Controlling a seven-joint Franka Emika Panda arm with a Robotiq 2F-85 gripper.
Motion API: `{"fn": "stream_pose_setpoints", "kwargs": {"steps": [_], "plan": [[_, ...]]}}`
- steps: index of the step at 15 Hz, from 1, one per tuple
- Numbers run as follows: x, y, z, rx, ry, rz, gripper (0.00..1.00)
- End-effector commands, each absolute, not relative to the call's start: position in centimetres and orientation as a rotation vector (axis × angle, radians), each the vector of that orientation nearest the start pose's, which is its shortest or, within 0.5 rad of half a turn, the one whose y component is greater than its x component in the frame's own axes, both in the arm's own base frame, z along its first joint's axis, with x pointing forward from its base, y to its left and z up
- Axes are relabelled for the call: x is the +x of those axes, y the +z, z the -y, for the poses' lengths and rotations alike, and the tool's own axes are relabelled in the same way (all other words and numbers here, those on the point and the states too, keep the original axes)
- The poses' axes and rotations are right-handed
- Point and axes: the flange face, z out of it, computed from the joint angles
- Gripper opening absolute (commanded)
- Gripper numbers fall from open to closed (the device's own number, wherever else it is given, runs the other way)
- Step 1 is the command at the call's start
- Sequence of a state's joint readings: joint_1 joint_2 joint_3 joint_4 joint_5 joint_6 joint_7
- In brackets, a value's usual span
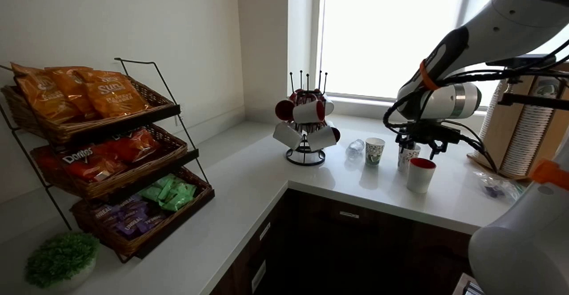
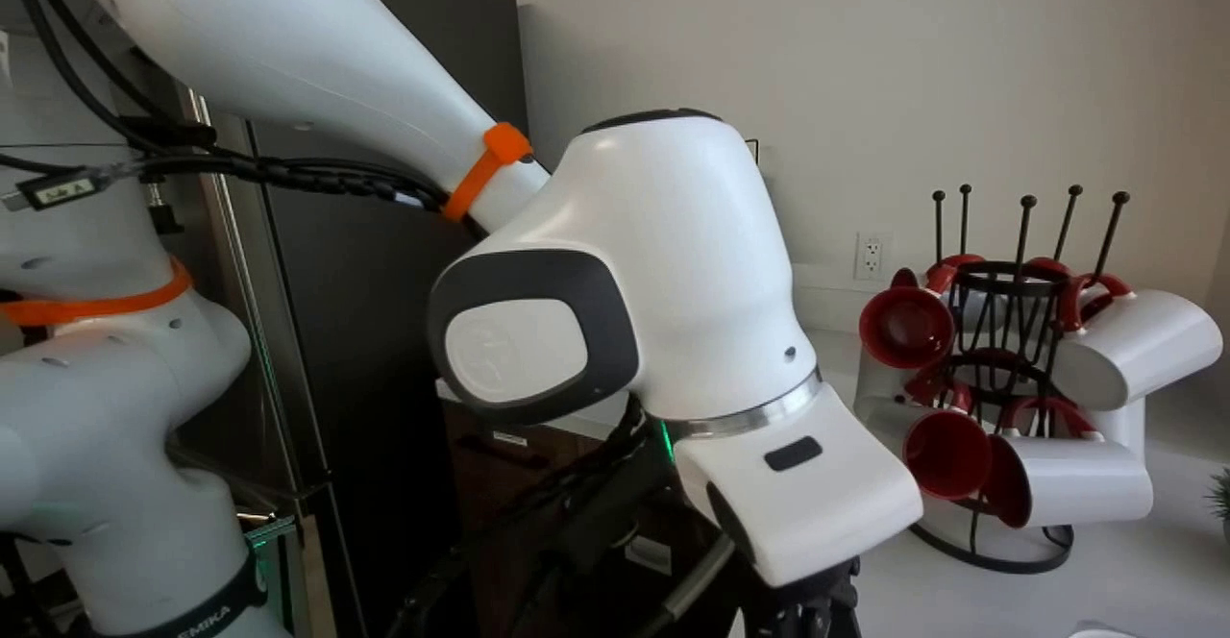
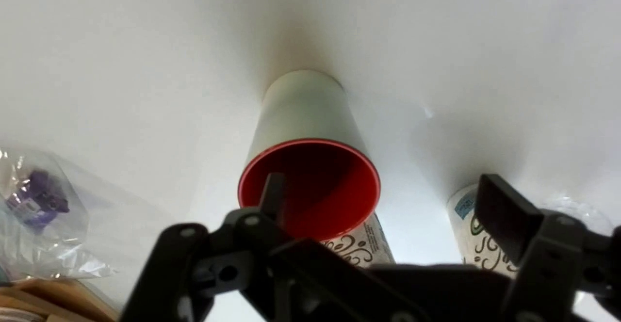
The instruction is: Put the mug directly in front of the larger cup
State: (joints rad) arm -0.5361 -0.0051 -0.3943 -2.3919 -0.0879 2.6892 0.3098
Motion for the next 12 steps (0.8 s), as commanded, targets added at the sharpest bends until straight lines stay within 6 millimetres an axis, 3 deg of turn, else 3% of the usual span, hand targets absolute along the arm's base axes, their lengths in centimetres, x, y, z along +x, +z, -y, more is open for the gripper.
{"fn": "stream_pose_setpoints", "kwargs": {"steps": [1,7,12], "plan": [[32.1,33.1,43.4,-2.820,-0.383,-1.707,1.00],[32.7,29.9,44.7,-2.894,-0.302,-1.510,1.00],[33.7,28.9,46.1,-2.918,-0.308,-1.379,1.00]]}}
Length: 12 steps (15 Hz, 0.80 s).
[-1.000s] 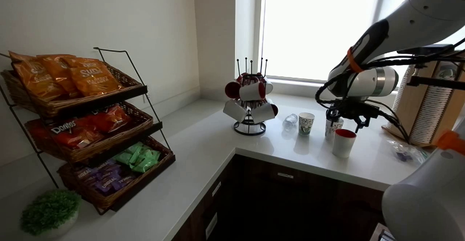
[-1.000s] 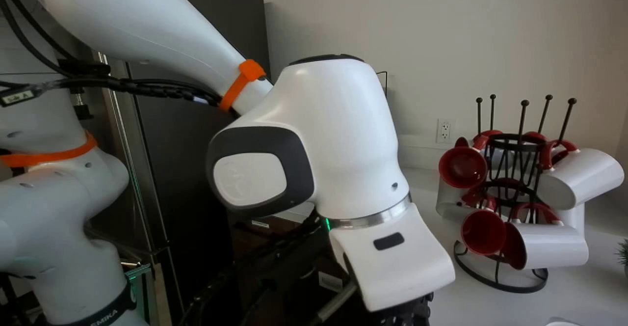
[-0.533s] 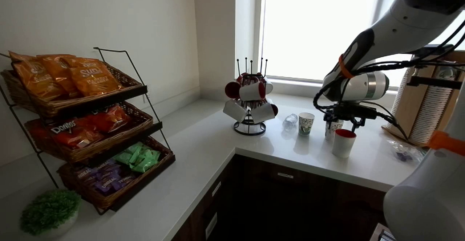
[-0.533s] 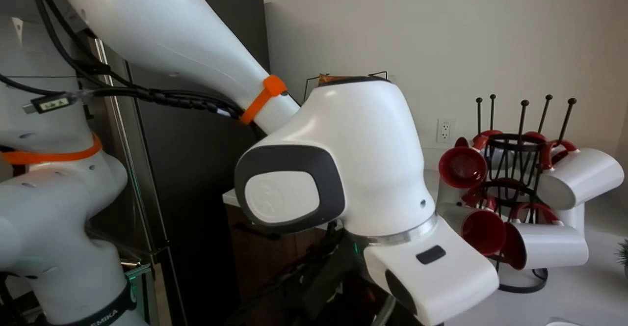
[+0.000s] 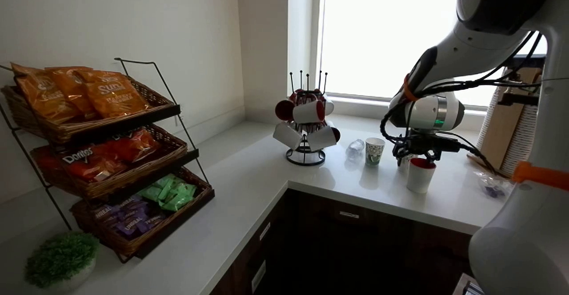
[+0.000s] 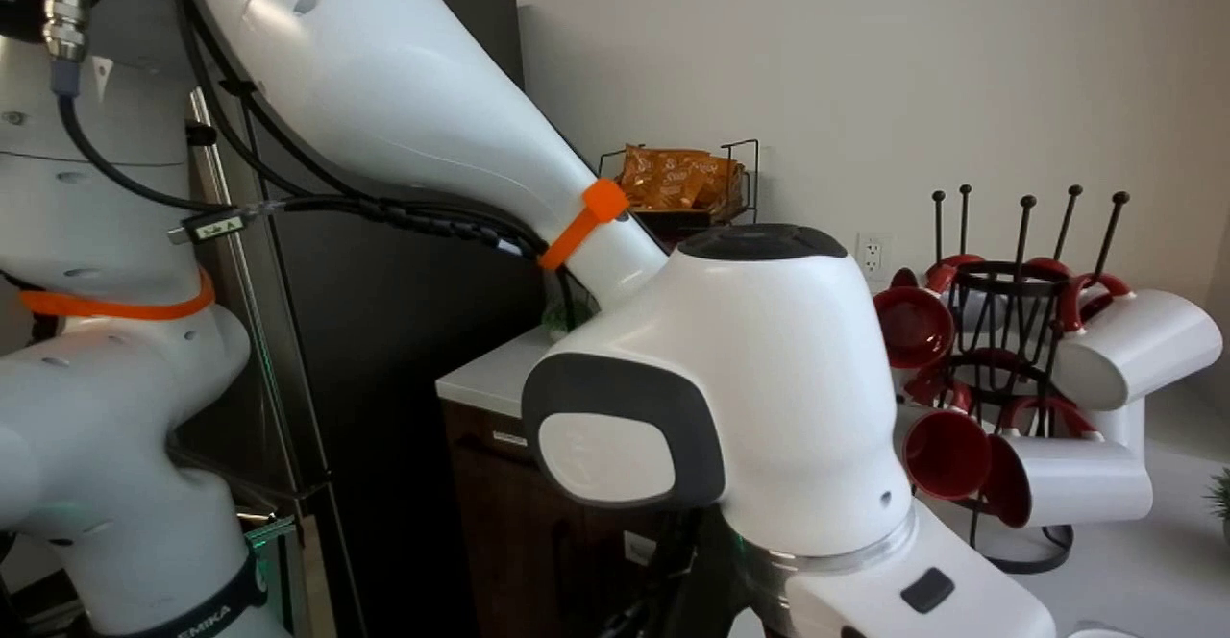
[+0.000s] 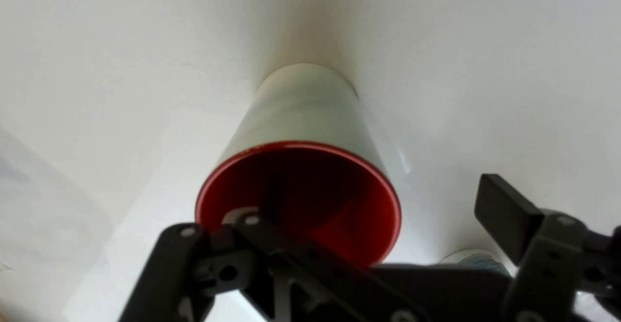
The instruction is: Put the mug directly in front of the larger cup
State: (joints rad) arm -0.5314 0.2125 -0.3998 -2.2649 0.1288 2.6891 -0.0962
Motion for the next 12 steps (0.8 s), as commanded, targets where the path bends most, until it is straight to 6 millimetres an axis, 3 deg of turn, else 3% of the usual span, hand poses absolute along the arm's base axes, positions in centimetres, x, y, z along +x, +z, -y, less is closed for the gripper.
{"fn": "stream_pose_setpoints", "kwargs": {"steps": [1,2,3,4,12], "plan": [[34.0,28.7,46.5,-2.928,-0.299,-1.351,1.00],[34.2,28.5,46.8,-2.936,-0.298,-1.339,1.00],[34.4,28.5,47.0,-2.936,-0.293,-1.327,0.81],[34.6,28.4,47.2,-2.938,-0.288,-1.326,0.72],[34.1,29.4,46.9,-2.971,0.044,-1.394,0.11]]}}
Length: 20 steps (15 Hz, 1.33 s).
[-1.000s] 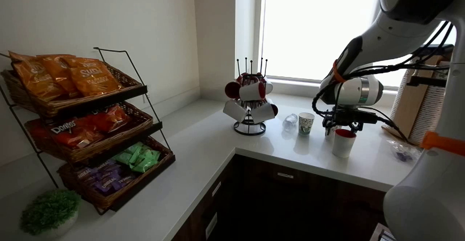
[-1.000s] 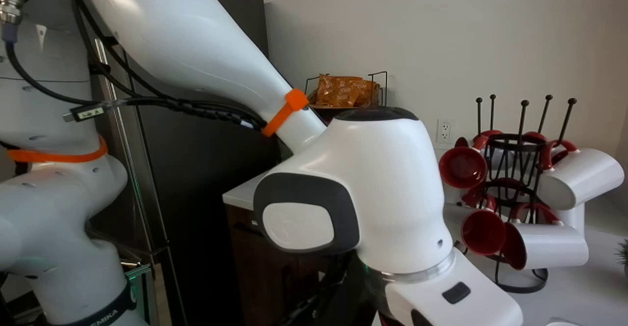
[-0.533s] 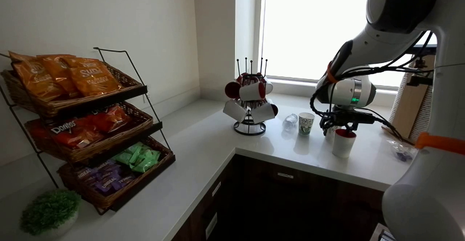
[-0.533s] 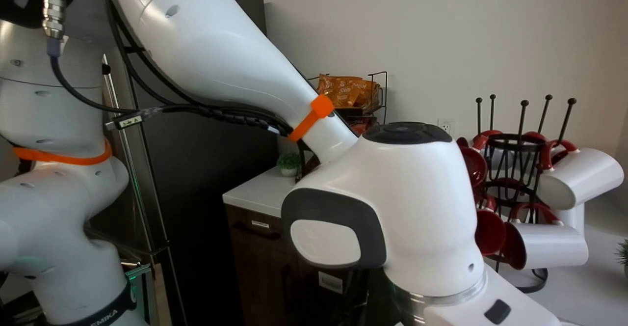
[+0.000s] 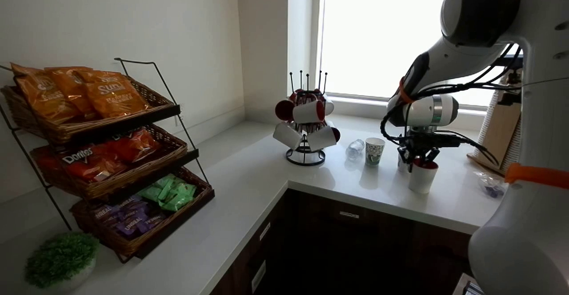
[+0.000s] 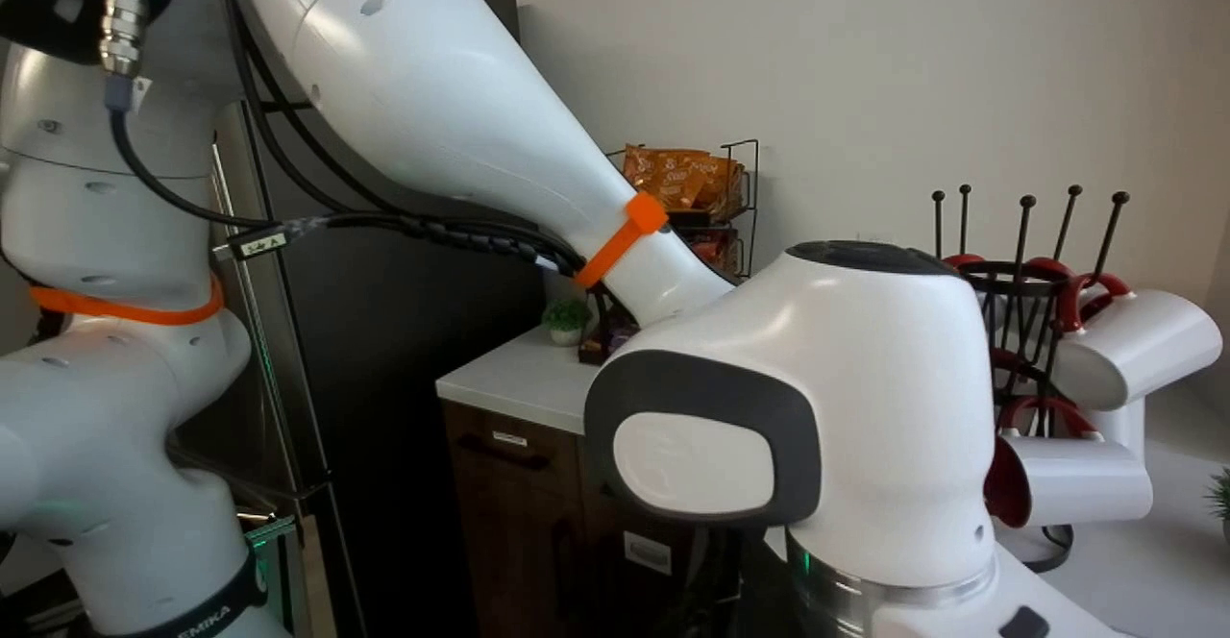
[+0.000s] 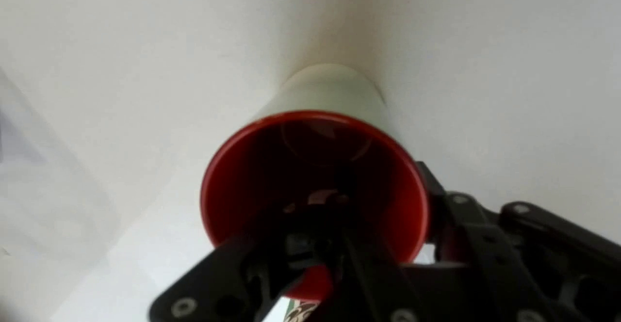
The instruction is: Put the mug directly in front of the larger cup
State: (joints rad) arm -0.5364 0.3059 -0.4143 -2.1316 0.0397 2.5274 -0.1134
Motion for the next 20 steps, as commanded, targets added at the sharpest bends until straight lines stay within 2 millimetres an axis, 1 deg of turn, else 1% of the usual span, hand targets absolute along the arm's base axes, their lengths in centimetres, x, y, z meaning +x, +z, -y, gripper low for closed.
{"fn": "stream_pose_setpoints", "kwargs": {"steps": [1,2,3,4,5,8,10,11,13,15,18,19,20], "plan": [[34.0,29.6,46.6,-2.939,0.082,-1.424,0.04],[33.9,29.8,46.3,-2.919,0.100,-1.447,0.00],[33.9,30.2,45.9,-2.889,0.109,-1.446,0.00],[33.7,30.6,45.3,-2.869,0.096,-1.399,0.00],[33.6,30.8,44.9,-2.868,0.077,-1.360,0.03],[33.4,31.9,44.0,-2.925,0.006,-1.146,0.03],[33.0,33.1,43.7,-3.002,-0.029,-0.973,0.03],[32.7,33.9,43.2,-3.035,-0.055,-0.897,0.03],[31.8,35.7,41.4,-3.107,-0.072,-0.742,0.03],[30.9,37.0,39.6,-3.166,-0.078,-0.585,0.03],[30.0,38.4,36.9,-3.218,-0.070,-0.339,0.03],[31.3,37.2,39.3,-3.194,-0.043,-0.500,0.10],[31.0,37.6,38.4,-3.201,-0.055,-0.445,0.10]]}}
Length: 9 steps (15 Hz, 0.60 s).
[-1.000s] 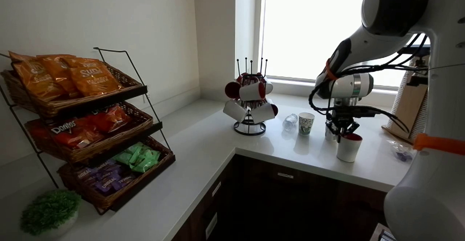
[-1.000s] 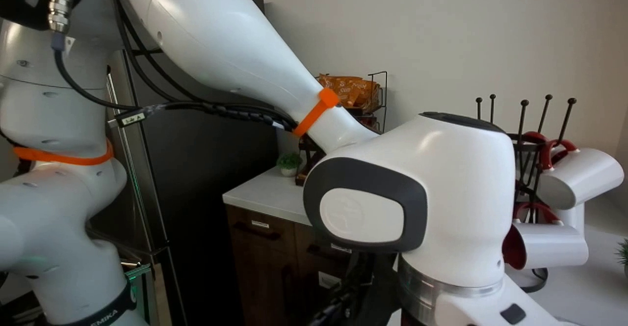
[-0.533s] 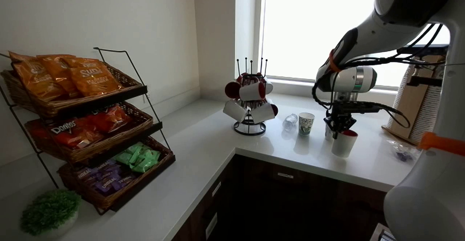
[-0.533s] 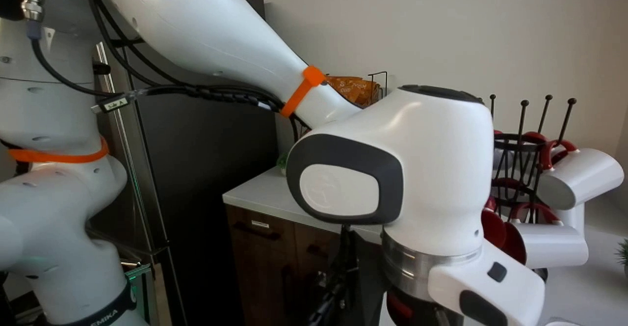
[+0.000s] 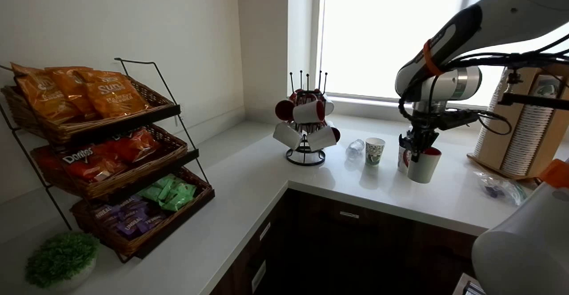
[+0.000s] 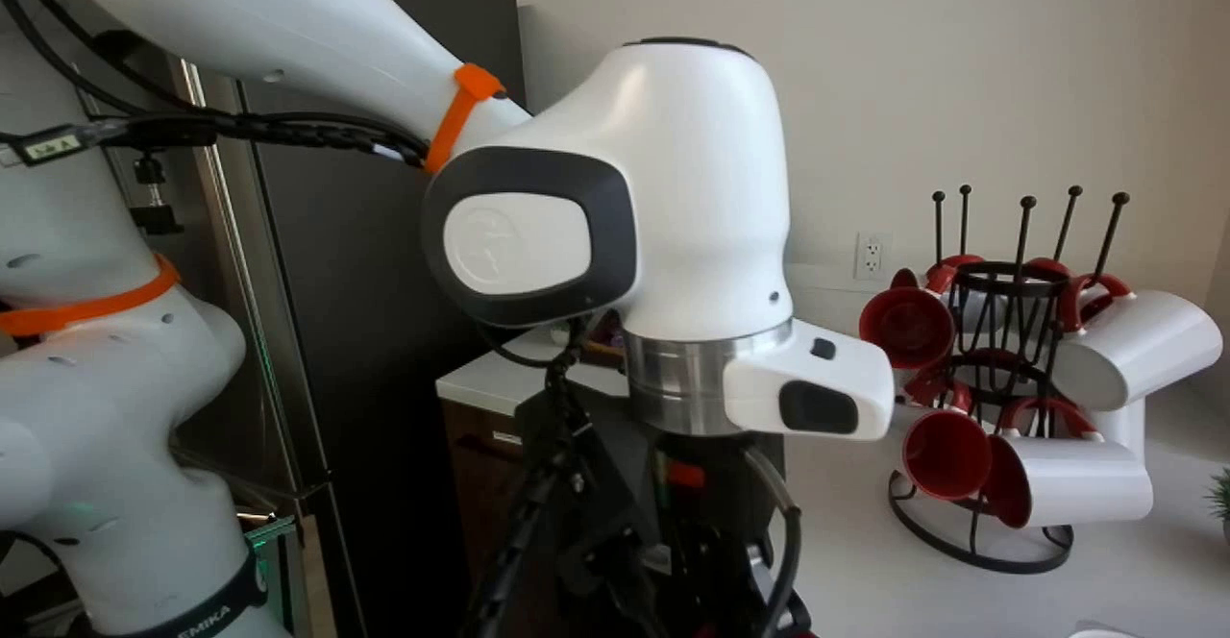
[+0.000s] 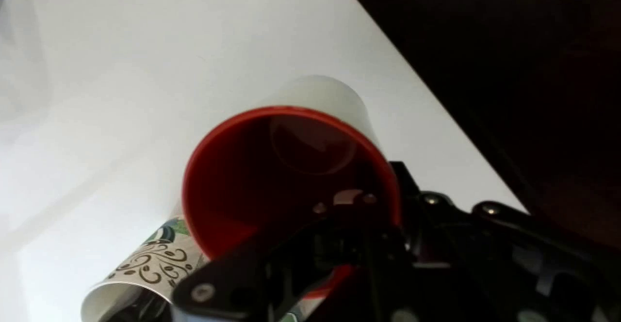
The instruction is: Put the mug directly in front of the larger cup
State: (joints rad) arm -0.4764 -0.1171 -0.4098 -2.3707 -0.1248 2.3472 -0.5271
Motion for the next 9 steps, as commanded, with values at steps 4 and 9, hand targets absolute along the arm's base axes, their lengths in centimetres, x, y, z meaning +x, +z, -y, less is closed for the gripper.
{"fn": "stream_pose_setpoints", "kwargs": {"steps": [4,9], "plan": [[30.4,37.9,37.2,-3.204,-0.070,-0.382,0.10],[31.8,37.8,37.0,-3.275,-0.132,-0.078,0.03]]}}
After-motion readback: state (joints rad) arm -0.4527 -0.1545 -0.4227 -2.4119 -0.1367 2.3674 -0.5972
